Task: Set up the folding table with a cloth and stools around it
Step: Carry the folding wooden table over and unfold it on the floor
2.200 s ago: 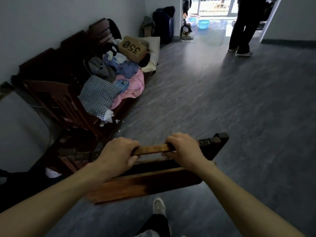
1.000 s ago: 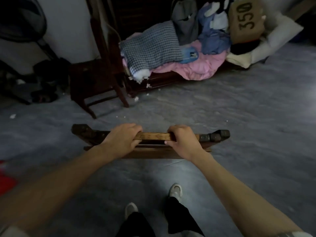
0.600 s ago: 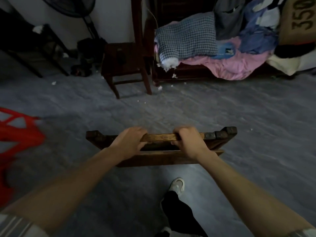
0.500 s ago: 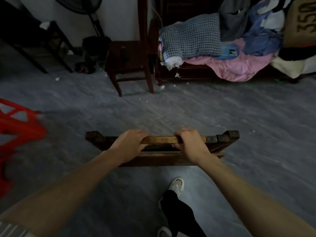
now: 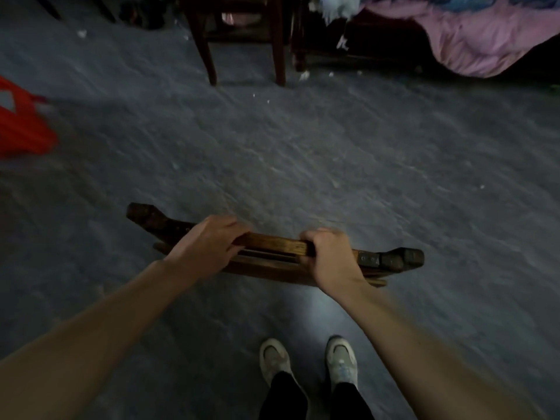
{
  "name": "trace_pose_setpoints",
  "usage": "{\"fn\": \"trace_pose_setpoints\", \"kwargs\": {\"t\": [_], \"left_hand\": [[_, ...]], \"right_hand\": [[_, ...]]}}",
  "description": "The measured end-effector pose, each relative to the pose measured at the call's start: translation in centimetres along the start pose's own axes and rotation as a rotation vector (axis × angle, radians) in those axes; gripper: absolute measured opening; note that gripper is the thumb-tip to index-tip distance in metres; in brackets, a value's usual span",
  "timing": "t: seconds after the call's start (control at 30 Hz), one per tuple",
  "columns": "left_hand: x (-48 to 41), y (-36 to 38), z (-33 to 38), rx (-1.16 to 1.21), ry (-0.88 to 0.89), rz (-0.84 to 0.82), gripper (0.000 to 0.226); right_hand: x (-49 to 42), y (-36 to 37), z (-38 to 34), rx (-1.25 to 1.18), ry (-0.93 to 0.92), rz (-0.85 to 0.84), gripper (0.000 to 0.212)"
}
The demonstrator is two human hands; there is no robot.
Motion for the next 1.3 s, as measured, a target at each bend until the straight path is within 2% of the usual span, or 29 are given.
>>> {"fn": "trace_pose_setpoints", "kwargs": {"t": [0.17, 0.3, 0.47, 0.63, 0.7, 0.87, 0.93, 1.0, 1.13, 1.23, 1.3], "left_hand": [[3.3, 7.0, -0.9, 0.002, -0.057, 0.002, 0.034], [3.9, 7.1, -1.0, 0.025, -0.107, -0.031, 0.033], [4.0, 6.6, -0.2, 0.058, -0.141, -0.044, 0.036], [3.9, 7.2, -0.2, -0.012, -0.092, -0.005, 0.039], [3.9, 7.3, -0.3, 0.0, -0.132, 0.003, 0.045], [3.9, 6.2, 1.7, -0.013, -0.334, 0.043, 0.048], [4.3, 5.6, 5.4, -0.121, -0.549, 0.151, 0.044], [4.3, 6.2, 6.9, -0.196, -0.685, 0.215, 0.045], [3.4, 6.9, 8.8, 0.003, -0.928, 0.408, 0.052], [2.5, 9.6, 13.6, 0.194, -1.094, 0.529, 0.058], [2.0, 11.4, 16.7, 0.251, -1.14, 0.56, 0.056]], "right_hand": [[1.6, 5.5, 2.1, 0.029, -0.003, -0.063, 0.01], [2.0, 5.7, 1.7, 0.032, 0.005, -0.061, 0.015], [1.7, 4.1, 1.1, 0.002, 0.005, -0.176, 0.026], [0.3, 3.1, 0.4, 0.158, -0.216, -0.349, 0.026], [-0.1, 2.9, 0.6, 0.127, -0.277, -0.387, 0.029], [-0.4, 3.3, 2.3, 0.013, -0.442, -0.339, 0.04], [-0.5, 1.9, 3.9, -0.03, -0.539, -0.439, 0.044], [0.0, 2.3, 5.4, -0.009, -0.534, -0.431, 0.048], [0.1, 2.9, 5.7, 0.035, -0.547, -0.386, 0.058], [-0.3, 1.8, 6.9, 0.136, -0.625, -0.504, 0.066], [0.2, 1.0, 7.4, 0.164, -0.671, -0.569, 0.067]]}}
Point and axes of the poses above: each hand's wrist, its own x-axis away from the middle knuckle, its own y-axis out of the palm, z = x × y, the point moved 1 cm from there along -x, towards the middle knuckle, and after that the axes turned 3 degrees about -x, right-handed, at the moved point
